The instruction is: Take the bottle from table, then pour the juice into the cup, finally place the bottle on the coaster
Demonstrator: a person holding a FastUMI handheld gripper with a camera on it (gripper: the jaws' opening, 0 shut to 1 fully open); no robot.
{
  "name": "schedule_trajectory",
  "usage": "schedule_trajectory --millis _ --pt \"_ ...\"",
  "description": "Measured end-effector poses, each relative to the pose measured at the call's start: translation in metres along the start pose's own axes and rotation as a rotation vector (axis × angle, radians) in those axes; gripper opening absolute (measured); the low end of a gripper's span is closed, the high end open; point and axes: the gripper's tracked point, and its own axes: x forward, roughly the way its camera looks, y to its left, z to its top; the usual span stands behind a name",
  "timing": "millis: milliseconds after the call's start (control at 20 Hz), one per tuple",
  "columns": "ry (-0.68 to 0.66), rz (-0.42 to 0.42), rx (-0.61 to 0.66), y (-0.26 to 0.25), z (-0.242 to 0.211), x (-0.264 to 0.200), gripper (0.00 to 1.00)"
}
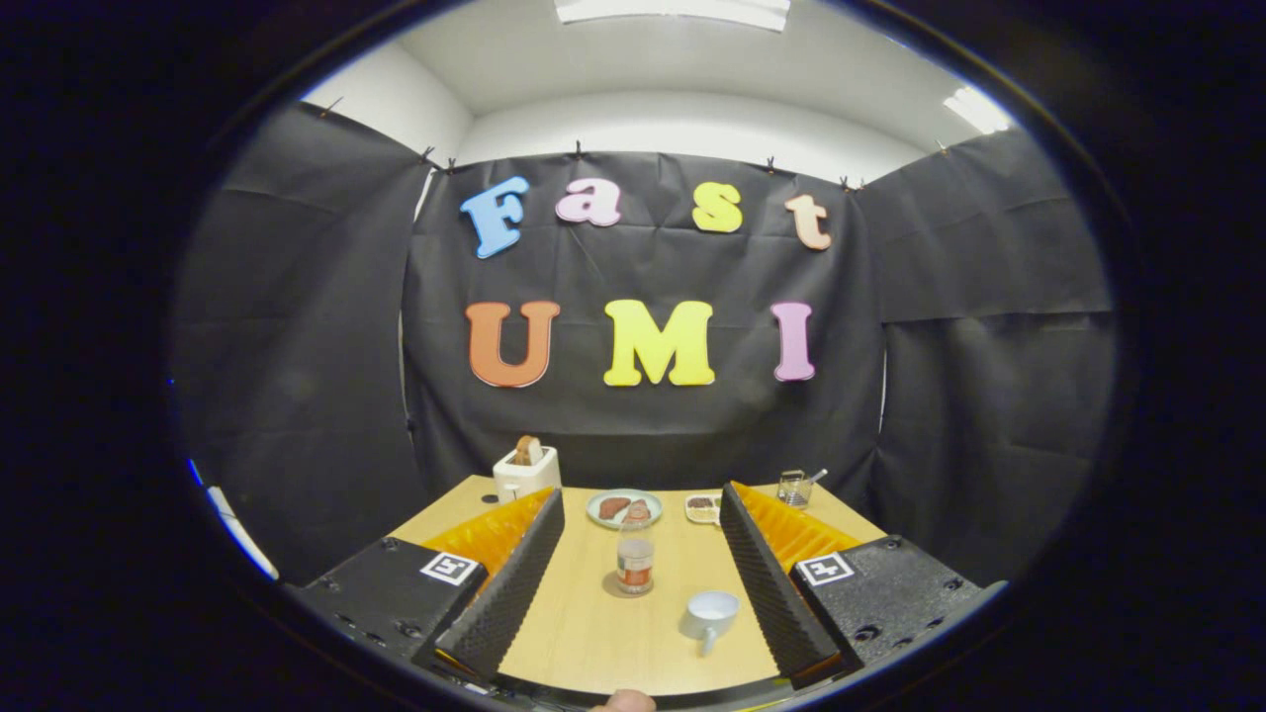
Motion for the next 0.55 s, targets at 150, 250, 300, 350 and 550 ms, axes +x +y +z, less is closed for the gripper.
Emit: schedule_trajectory --millis 150,250,300,350,550 --pt "0.012 -0.027 -0.006 -0.007 -0.006 -0.001 1.0" --pt "0.008 -0.002 0.017 -0.001 -0.009 0.001 1.0" --pt "0.007 0.005 0.029 -0.001 -0.01 0.002 1.0" --pt "0.007 0.013 0.039 0.0 -0.013 0.003 1.0" --pt "-0.01 0.034 0.056 0.004 -0.015 0.003 1.0"
